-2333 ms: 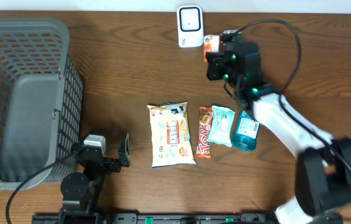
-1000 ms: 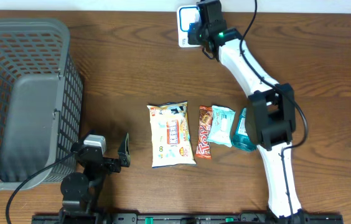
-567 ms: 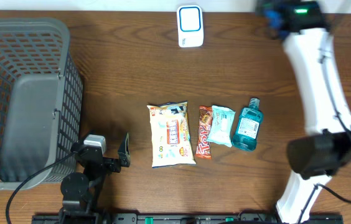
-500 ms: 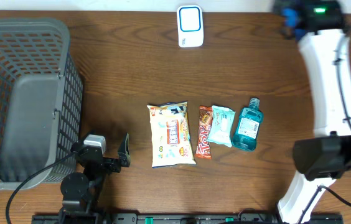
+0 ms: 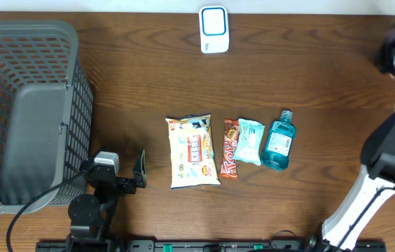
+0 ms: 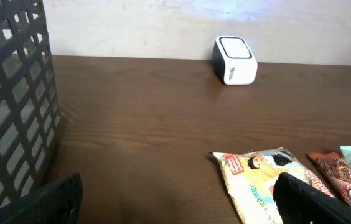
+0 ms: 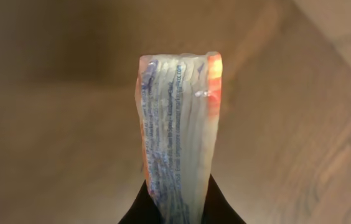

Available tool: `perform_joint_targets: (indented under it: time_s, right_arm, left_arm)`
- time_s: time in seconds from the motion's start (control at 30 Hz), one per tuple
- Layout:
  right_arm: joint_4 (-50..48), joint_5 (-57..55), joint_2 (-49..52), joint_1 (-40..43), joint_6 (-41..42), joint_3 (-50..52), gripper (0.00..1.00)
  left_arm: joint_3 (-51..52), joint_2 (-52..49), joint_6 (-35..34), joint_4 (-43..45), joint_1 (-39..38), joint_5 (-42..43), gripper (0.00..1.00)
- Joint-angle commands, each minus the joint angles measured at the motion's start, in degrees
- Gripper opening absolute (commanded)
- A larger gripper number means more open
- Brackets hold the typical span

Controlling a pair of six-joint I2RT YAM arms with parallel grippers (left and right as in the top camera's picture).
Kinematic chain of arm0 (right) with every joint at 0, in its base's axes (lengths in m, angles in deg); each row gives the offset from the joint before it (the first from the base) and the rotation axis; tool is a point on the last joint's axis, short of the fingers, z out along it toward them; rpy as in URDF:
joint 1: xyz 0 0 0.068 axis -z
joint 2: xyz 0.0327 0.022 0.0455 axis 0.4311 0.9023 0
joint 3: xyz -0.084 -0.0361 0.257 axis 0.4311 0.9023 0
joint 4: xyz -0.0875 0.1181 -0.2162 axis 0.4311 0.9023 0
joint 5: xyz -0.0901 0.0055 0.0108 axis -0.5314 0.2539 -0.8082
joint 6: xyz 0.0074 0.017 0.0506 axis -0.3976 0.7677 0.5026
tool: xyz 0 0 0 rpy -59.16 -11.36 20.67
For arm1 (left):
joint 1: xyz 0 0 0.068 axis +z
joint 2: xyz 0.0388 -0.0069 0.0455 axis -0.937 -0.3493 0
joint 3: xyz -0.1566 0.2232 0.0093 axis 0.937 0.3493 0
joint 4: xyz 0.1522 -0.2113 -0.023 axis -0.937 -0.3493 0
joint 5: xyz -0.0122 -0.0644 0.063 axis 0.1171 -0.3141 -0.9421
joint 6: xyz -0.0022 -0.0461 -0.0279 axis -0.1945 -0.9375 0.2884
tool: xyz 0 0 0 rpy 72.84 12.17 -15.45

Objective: Scan the item barcode
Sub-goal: 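Move the orange box to the table's right edge and release it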

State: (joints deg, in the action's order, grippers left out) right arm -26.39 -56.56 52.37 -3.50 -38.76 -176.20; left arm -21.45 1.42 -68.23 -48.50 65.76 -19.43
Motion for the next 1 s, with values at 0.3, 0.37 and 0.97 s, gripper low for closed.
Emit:
perform_joint_targets:
  time_s: [0.3, 0.37, 0.97]
  right_arm:
    - [4.52, -1.51, 3.78, 14.45, -1.11, 0.33, 0.27]
    - [5.38, -1.49, 3.56, 15.76, -1.09, 0.31, 0.44]
    - [6.47, 5.31, -23.19, 15.56, 2.93, -0.02, 0.99]
  left_arm:
    - [0.9, 0.31, 0.76, -1.49, 0.24, -0.11, 0.98]
    - [0.9, 0.31, 0.76, -1.51, 0.24, -0.11, 0.98]
    - [0.9, 0.31, 0.76, -1.49, 0.24, -0.11, 0.98]
